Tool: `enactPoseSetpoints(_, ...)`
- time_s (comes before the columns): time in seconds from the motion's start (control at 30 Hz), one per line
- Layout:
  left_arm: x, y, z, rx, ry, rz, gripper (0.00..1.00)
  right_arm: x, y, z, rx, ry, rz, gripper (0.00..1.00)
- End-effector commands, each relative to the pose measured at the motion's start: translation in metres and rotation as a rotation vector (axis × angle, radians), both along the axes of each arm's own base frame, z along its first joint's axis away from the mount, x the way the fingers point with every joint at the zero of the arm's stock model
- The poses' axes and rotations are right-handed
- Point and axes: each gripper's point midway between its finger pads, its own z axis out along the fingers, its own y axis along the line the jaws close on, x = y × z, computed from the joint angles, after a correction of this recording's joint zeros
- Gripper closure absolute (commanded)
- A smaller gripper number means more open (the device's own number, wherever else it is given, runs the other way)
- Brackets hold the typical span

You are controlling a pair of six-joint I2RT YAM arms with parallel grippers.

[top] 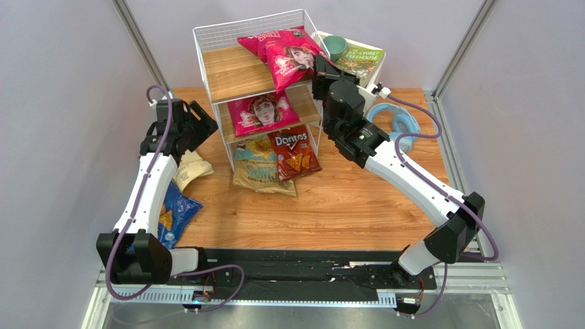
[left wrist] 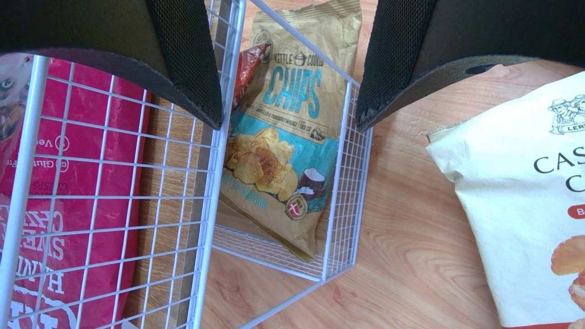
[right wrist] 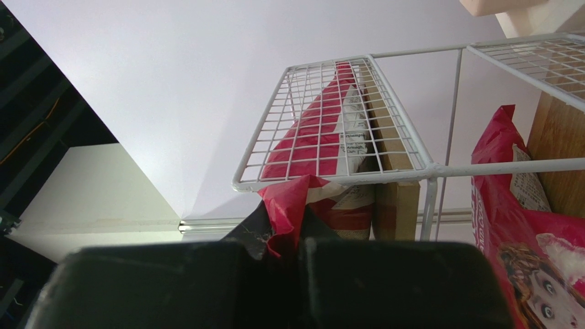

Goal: Place and organize the chips bags onto the shelf
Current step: Place the potato chip on the shelf.

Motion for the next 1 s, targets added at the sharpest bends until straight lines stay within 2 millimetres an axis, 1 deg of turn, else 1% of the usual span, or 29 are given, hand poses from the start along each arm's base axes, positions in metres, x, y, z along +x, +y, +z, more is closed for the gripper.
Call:
enactPoseSetpoints(0.0,-0.011,-0.022,-0.017,-0.040,0.054,-0.100,0.24,-0.006,-0.032,0.027,0.047,-0.057,-0.129,1.00)
enactPoseSetpoints(0.07,-0.010,-0.023,-0.016,-0.043,0.052,-0.101,0.24,-0.009,-0.032,0.029,0.046,-0.060,-0.130,1.00)
enactPoseSetpoints(0.13,-0.009,-0.023,-0.016,-0.045,0.053,-0.102,0.24,-0.010,-0.027,0.031,0.011,-0.066,-0.131,1.00)
enactPoseSetpoints(0.17,-0.008,-0.023,-0.016,-0.044,0.052,-0.103,0.24,-0.011,-0.024,0.037,0.011,-0.078,-0.117,1.00)
enactPoseSetpoints(0.2,-0.008,-0.023,-0.016,-0.046,0.053,-0.103,0.24,-0.012,-0.019,0.038,0.008,-0.079,-0.096,1.00)
enactPoseSetpoints(0.23,-0.008,-0.024,-0.016,-0.044,0.052,-0.106,0.24,-0.010,-0.008,0.033,0.006,-0.071,-0.047,1.00)
enactPoseSetpoints(0.3,-0.008,-0.023,-0.014,-0.040,0.052,-0.103,0.24,-0.010,0.003,0.024,-0.001,-0.056,-0.001,1.00)
enactPoseSetpoints(0.33,-0.008,-0.022,-0.015,-0.038,0.055,-0.101,0.24,-0.012,0.005,0.021,0.002,-0.049,0.019,0.94)
enactPoseSetpoints(0.37,-0.008,-0.021,-0.014,-0.036,0.054,-0.097,0.24,-0.013,0.008,0.015,-0.016,-0.032,0.047,0.75)
enactPoseSetpoints(0.4,-0.009,-0.021,-0.014,-0.032,0.053,-0.098,0.24,-0.015,0.009,0.013,-0.034,-0.026,0.060,0.70)
enactPoseSetpoints(0.43,-0.009,-0.021,-0.012,-0.033,0.049,-0.097,0.24,-0.022,0.006,0.021,-0.044,-0.040,0.073,0.66)
enactPoseSetpoints(0.47,-0.009,-0.021,-0.014,-0.034,0.053,-0.095,0.24,-0.025,0.007,0.015,-0.105,-0.014,0.090,0.52)
enactPoseSetpoints(0.53,-0.009,-0.021,-0.014,-0.036,0.056,-0.091,0.24,-0.030,0.006,0.014,-0.142,-0.012,0.107,0.41)
enactPoseSetpoints(0.57,-0.009,-0.021,-0.015,-0.037,0.057,-0.092,0.24,-0.037,0.001,0.020,-0.161,-0.028,0.111,0.34)
enactPoseSetpoints(0.63,-0.008,-0.022,-0.016,-0.043,0.061,-0.091,0.24,-0.043,-0.004,0.019,-0.196,-0.034,0.113,0.30)
enactPoseSetpoints(0.67,-0.009,-0.022,-0.016,-0.043,0.061,-0.094,0.24,-0.050,-0.011,0.026,-0.216,-0.051,0.109,0.30)
enactPoseSetpoints(0.7,-0.008,-0.022,-0.015,-0.041,0.059,-0.095,0.24,-0.054,-0.016,0.029,-0.229,-0.058,0.108,0.29)
enactPoseSetpoints(0.73,-0.008,-0.021,-0.014,-0.039,0.056,-0.091,0.24,-0.058,-0.018,0.027,-0.250,-0.062,0.120,0.29)
enactPoseSetpoints(0.77,-0.008,-0.020,-0.012,-0.035,0.056,-0.084,0.23,-0.068,-0.028,0.038,-0.261,-0.088,0.121,0.30)
enactPoseSetpoints(0.8,-0.009,-0.019,-0.012,-0.028,0.058,-0.082,0.23,-0.074,-0.033,0.039,-0.302,-0.098,0.121,0.30)
enactPoseSetpoints(0.83,-0.009,-0.016,-0.009,-0.019,0.057,-0.074,0.23,-0.078,-0.035,0.032,-0.341,-0.082,0.136,0.30)
enactPoseSetpoints(0.87,-0.011,-0.016,-0.008,-0.019,0.056,-0.072,0.22,-0.084,-0.040,0.033,-0.365,-0.081,0.138,0.30)
enactPoseSetpoints(0.9,-0.012,-0.013,-0.007,-0.017,0.058,-0.065,0.21,-0.095,-0.052,0.038,-0.408,-0.092,0.132,0.30)
enactPoseSetpoints(0.93,-0.016,-0.012,-0.007,-0.021,0.069,-0.060,0.21,-0.101,-0.058,0.031,-0.451,-0.065,0.138,0.30)
enactPoseSetpoints(0.97,-0.018,-0.007,-0.002,-0.025,0.062,-0.041,0.20,-0.112,-0.072,0.031,-0.463,-0.059,0.129,0.30)
